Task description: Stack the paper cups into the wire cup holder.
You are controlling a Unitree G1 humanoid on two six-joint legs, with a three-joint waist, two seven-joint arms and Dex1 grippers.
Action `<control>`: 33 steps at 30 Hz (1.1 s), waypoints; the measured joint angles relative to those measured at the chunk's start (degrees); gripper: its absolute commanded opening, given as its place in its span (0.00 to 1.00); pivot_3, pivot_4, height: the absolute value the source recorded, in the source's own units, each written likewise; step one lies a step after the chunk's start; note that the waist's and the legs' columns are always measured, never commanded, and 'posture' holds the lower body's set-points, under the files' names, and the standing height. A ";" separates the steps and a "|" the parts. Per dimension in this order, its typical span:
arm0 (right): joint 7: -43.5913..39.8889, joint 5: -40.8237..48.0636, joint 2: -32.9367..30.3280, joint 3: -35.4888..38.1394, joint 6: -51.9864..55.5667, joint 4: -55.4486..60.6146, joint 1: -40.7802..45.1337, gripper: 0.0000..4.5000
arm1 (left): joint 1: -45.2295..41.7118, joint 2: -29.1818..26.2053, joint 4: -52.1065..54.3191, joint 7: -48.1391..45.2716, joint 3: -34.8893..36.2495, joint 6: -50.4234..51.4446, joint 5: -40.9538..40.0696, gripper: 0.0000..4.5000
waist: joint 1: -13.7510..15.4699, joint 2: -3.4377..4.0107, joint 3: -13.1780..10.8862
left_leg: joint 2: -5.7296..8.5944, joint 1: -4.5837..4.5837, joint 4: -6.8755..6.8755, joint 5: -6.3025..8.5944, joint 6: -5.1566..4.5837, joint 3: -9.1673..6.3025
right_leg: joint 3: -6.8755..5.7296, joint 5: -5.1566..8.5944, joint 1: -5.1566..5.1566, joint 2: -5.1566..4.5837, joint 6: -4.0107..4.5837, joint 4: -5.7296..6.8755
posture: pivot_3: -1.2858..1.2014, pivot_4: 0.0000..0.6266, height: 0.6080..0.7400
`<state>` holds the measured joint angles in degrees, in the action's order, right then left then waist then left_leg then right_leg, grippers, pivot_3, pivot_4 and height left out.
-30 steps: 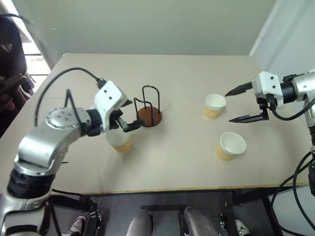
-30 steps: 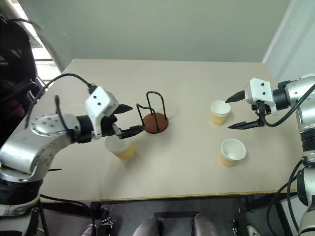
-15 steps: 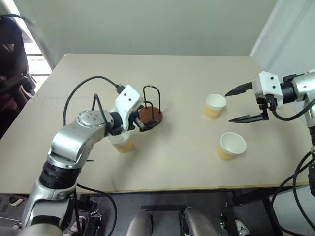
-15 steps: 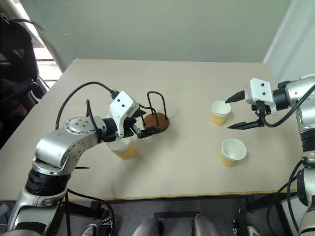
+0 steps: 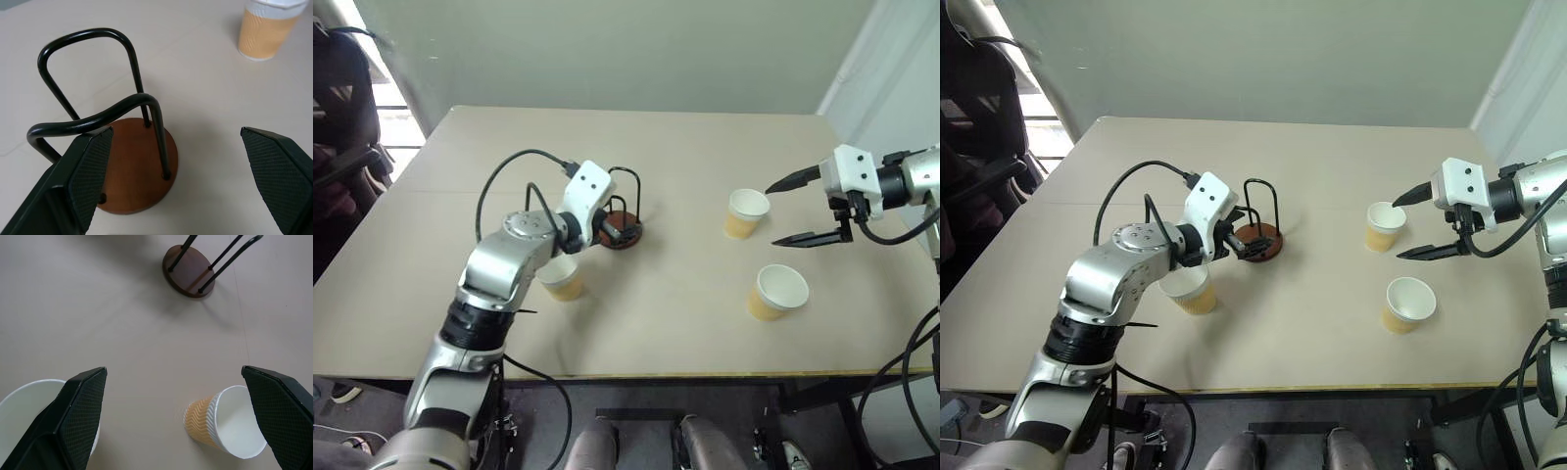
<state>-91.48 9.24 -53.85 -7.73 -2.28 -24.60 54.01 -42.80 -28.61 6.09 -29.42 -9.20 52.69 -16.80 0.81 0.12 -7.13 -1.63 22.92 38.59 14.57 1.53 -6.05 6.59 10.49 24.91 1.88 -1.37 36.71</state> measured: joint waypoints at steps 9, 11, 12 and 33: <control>0.66 0.04 -0.54 0.74 0.95 2.11 -2.00 1.00 | -0.60 1.27 -5.43 -0.55 -2.16 -2.52 3.52 1.00 | 0.19 -0.03 -0.02 | 0.01 0.00 0.02 -0.01 -0.01 0.02 | 0.00 -0.15 -0.05 0.01 -0.25 -0.10 | 0.52 0.24 1.00; 0.85 0.04 -0.77 0.81 1.23 2.59 -2.04 1.00 | -0.66 1.83 -6.73 -0.61 -2.32 -3.26 3.84 1.00 | 0.21 -0.03 -0.02 | 0.01 0.00 0.02 -0.01 -0.02 0.02 | 0.00 -0.14 -0.08 0.01 -0.25 -0.16 | 0.52 0.24 1.00; 0.99 0.04 -0.92 0.88 1.37 2.77 -2.17 1.00 | -0.72 2.16 -7.50 -0.61 -2.40 -3.81 4.26 1.00 | 0.22 -0.03 -0.02 | 0.00 0.00 0.02 -0.01 -0.02 0.01 | 0.00 -0.14 -0.11 0.01 -0.25 -0.22 | 0.52 0.24 1.00; 1.67 0.09 -1.70 2.32 3.46 5.39 -3.76 1.00 | -5.79 6.56 -17.07 -3.87 -3.01 -11.06 8.61 0.00 | 0.60 -0.03 -0.02 | 0.01 0.02 0.03 0.04 -0.19 0.08 | 0.01 -0.35 -0.35 0.00 -0.62 -0.81 | 0.52 0.24 1.00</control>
<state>-89.80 9.34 -55.54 -5.42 1.18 -19.21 50.25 -48.59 -22.05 -10.98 -33.29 -12.21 41.62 -8.19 1.41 0.09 -7.15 -1.62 22.95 38.62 14.62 1.34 -5.97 6.61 10.14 24.56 1.88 -1.99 35.89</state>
